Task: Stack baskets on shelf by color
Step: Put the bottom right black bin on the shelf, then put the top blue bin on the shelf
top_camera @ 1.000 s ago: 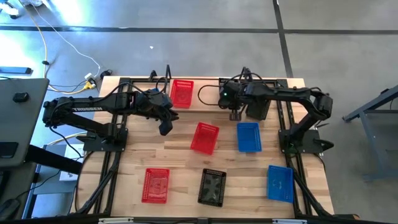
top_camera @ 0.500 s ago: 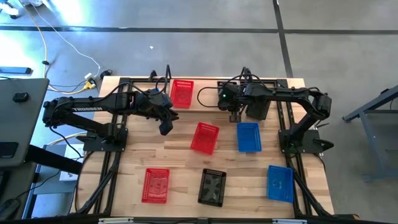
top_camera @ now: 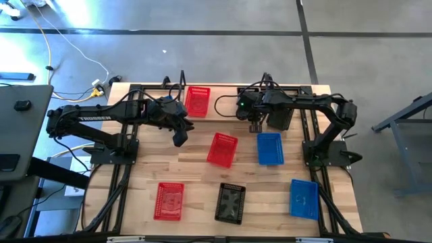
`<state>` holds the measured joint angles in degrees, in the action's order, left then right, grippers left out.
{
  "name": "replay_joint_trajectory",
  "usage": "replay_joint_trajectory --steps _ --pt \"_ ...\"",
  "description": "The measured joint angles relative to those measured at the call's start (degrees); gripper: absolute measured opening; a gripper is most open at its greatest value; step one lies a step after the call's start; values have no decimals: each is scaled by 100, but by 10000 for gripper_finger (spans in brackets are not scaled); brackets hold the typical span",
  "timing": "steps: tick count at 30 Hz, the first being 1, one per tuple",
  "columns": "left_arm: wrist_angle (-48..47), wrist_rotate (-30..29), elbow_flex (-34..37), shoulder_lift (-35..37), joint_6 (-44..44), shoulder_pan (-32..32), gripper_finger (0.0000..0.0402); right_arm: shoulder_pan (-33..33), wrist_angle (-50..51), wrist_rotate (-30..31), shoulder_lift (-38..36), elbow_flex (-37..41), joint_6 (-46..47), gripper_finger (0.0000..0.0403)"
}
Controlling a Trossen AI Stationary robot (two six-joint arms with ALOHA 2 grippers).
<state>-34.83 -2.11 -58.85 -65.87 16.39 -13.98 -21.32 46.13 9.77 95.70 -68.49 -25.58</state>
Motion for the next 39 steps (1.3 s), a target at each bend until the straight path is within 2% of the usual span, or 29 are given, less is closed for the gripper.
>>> replay_joint_trajectory --steps 9,17,22,29,39 --pt "0 0 0 0 119 0 78 -2 -6 48 1 0 0 6" --pt "-2 0 0 0 104 -4 78 -2 -79 41 2 0 1 83" --pt "-7 -14 0 0 102 -4 78 25 -69 25 -63 -1 85 113" --pt "-401 -355 0 0 102 -4 85 35 223 58 -101 -389 309 119" --pt "-1594 -430 0 2 185 -4 141 33 670 83 -105 -1103 511 119"
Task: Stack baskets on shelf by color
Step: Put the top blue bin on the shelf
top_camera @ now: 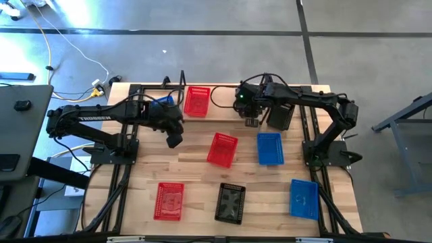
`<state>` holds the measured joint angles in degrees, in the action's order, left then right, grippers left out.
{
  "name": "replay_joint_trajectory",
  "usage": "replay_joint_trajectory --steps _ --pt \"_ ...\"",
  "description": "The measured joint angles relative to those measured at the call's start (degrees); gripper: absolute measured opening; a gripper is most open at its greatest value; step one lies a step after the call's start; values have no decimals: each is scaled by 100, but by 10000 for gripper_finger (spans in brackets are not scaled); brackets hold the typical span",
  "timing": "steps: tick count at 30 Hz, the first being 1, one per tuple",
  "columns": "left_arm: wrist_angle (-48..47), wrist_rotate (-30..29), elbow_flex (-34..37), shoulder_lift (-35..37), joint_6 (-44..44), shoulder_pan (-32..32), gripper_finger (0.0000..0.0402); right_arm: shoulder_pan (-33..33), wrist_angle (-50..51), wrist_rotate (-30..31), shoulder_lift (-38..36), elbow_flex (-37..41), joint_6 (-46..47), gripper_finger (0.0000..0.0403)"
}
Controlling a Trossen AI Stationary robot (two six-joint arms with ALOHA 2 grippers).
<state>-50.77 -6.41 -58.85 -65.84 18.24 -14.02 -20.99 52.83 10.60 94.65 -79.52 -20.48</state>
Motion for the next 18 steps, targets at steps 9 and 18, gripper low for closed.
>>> replay_joint_trajectory --steps 9,18 --pt "-1147 -386 0 0 -232 17 165 -2 288 297 0 -1032 98 119" --pt "-1160 -949 516 4 -450 72 157 -362 671 425 -4 -2134 -28 119"
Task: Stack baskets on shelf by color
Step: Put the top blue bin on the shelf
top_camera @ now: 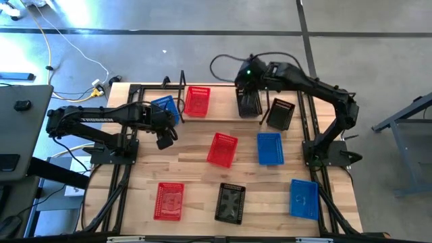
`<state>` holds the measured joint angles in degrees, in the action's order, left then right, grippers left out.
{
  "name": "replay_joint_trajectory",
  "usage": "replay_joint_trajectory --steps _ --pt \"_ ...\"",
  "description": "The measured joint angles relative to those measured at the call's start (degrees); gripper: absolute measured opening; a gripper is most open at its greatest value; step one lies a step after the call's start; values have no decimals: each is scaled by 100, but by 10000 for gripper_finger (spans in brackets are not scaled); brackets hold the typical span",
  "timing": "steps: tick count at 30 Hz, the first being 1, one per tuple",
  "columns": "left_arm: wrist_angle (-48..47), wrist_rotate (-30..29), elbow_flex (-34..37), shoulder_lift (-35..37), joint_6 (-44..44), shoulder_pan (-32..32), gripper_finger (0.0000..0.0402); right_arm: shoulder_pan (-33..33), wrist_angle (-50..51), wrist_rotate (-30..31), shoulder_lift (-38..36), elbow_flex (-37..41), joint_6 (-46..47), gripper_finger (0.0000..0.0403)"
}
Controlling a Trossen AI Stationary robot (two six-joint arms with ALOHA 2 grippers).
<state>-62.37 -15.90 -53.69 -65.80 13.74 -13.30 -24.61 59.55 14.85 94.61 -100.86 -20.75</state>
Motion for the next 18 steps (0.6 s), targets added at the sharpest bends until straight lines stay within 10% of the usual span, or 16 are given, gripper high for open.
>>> replay_joint_trajectory --steps 18 --pt "1031 -1357 1012 -82 -1171 -5 157 -1002 362 2 -2 -1171 -76 119"
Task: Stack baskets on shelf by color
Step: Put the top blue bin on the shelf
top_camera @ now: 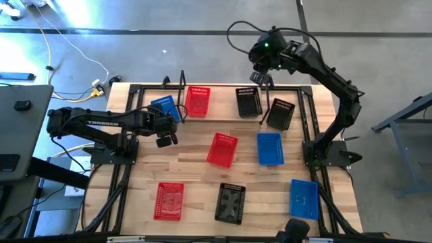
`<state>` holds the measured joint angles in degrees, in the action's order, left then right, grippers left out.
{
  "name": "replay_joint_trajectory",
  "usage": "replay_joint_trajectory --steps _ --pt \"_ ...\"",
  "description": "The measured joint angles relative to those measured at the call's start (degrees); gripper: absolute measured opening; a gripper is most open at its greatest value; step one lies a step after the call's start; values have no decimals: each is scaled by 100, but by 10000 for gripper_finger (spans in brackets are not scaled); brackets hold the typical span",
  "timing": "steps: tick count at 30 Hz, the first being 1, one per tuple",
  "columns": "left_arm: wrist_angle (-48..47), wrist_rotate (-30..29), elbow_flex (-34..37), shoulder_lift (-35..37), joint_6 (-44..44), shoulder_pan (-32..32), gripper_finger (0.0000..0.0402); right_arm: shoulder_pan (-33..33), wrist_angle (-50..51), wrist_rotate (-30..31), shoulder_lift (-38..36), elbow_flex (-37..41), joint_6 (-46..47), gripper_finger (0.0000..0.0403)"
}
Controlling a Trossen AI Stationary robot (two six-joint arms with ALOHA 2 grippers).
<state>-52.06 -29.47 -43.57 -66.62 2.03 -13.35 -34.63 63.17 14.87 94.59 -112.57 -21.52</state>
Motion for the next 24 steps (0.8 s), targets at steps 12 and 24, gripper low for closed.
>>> replay_joint_trajectory --steps 12,24 --pt "130 56 4 -652 -29 -253 156 -147 5 -35 0 -18 0 119" --pt "402 50 4 -1495 -12 -506 156 -147 5 -42 0 -18 0 119"
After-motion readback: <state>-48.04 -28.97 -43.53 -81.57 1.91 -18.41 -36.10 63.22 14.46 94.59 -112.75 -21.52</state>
